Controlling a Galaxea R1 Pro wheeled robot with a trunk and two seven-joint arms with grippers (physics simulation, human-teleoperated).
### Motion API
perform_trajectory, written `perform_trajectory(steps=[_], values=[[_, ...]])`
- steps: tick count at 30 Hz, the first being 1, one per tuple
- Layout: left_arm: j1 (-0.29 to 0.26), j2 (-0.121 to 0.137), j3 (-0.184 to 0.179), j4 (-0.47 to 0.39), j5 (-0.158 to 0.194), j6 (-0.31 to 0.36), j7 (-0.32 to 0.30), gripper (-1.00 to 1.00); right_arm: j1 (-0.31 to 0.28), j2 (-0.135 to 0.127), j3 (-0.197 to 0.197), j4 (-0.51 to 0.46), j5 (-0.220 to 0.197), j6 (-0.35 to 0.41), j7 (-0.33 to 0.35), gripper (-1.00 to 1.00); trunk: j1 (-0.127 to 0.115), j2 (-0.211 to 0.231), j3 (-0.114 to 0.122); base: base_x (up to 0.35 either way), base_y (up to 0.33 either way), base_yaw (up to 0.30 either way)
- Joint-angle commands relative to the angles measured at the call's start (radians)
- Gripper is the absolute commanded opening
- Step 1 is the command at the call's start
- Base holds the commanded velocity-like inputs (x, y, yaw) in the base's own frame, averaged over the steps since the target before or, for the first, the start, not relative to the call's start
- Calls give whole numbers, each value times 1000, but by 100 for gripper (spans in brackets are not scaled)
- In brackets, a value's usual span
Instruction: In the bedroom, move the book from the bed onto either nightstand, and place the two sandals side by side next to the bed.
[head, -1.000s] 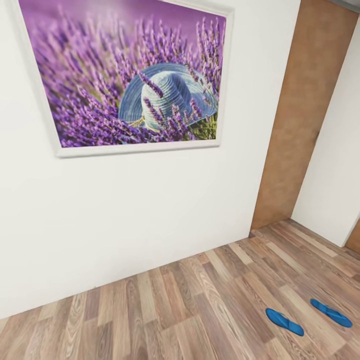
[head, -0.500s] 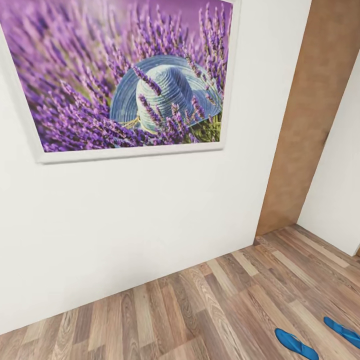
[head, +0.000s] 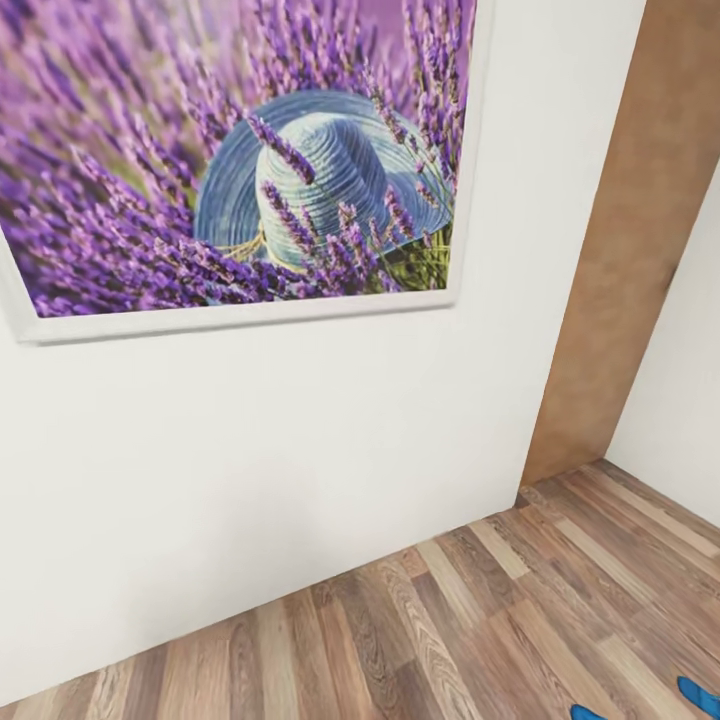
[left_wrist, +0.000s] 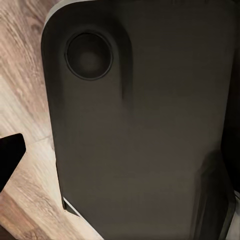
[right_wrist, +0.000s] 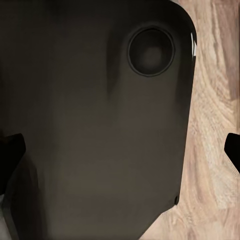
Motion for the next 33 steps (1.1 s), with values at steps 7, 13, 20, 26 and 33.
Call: perform_trajectory(steps=[7,13,20,26,33], values=[[0,0,-1,1,-1,-4,-3,100,0,0,0,2,0,-4,0,100,1,0,-1,338,0,-179],[0,0,-1,1,-1,-4,-3,100,0,0,0,3,-1,-3,0,100,1,0,-1,338,0,-251],[-1,0,-1,1,-1,-4,-3,100,0,0,0,4,-1,-3,0,100,1,0,-1,338,0,-279],[-1,0,-1,1,-1,-8,-3,100,0,0,0,4,-1,-4,0,100,1,0,-1,338,0,-291],[0,0,-1,1,-1,-11,-3,100,0,0,0,5,-1,-4,0,100,1,0,-1,338,18,-294]])
